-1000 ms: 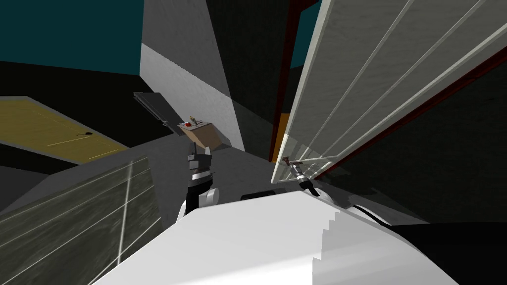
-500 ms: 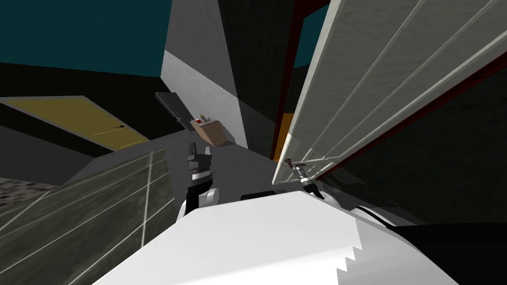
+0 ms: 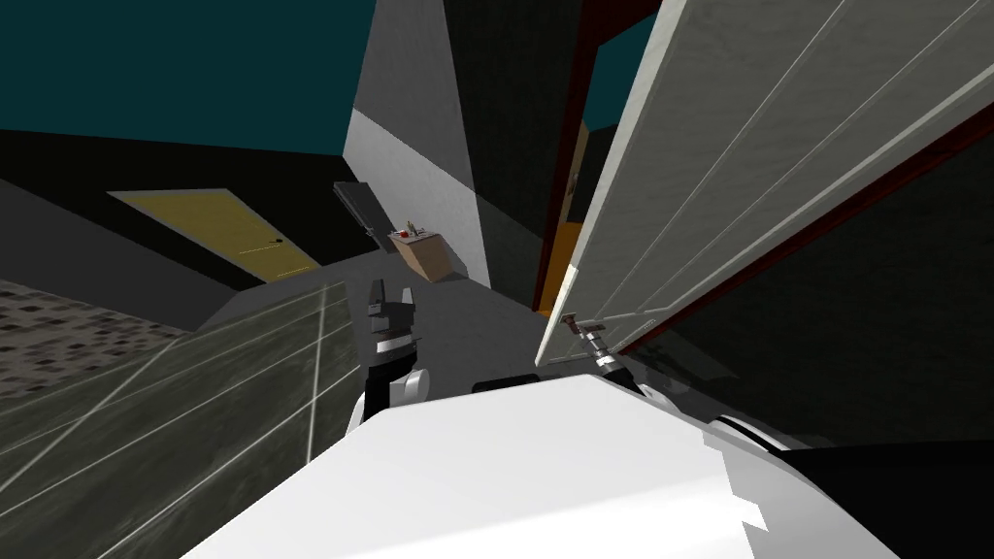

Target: Pull the door open

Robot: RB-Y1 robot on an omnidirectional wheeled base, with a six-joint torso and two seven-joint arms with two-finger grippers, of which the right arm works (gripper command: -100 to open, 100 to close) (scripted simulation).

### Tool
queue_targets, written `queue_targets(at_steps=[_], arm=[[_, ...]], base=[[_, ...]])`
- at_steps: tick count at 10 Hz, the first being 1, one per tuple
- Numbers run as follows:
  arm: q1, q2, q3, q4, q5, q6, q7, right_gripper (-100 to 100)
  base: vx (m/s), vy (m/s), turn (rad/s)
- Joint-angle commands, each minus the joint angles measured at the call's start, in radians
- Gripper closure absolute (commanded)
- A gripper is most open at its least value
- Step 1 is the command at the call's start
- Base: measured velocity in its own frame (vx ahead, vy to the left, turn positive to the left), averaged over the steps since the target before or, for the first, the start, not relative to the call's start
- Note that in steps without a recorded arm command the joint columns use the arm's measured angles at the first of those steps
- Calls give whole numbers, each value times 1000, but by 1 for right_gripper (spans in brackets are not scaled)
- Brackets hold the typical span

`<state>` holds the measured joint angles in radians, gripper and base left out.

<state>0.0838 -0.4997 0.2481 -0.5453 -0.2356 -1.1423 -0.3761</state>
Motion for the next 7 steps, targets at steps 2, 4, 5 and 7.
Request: queue_targets(at_steps=[2,4,5,7], arm=[[13,-6,9,9,-3,-24,-5,100],[24,-12,16,15,-7,-46,-10,100],[33,-17,21,21,-9,-62,-13,100],[47,-25,29,29,-14,-88,-18,100]], base=[[-92,-29,95],[-175,-74,168],[-198,-93,169],[-191,-82,168]])
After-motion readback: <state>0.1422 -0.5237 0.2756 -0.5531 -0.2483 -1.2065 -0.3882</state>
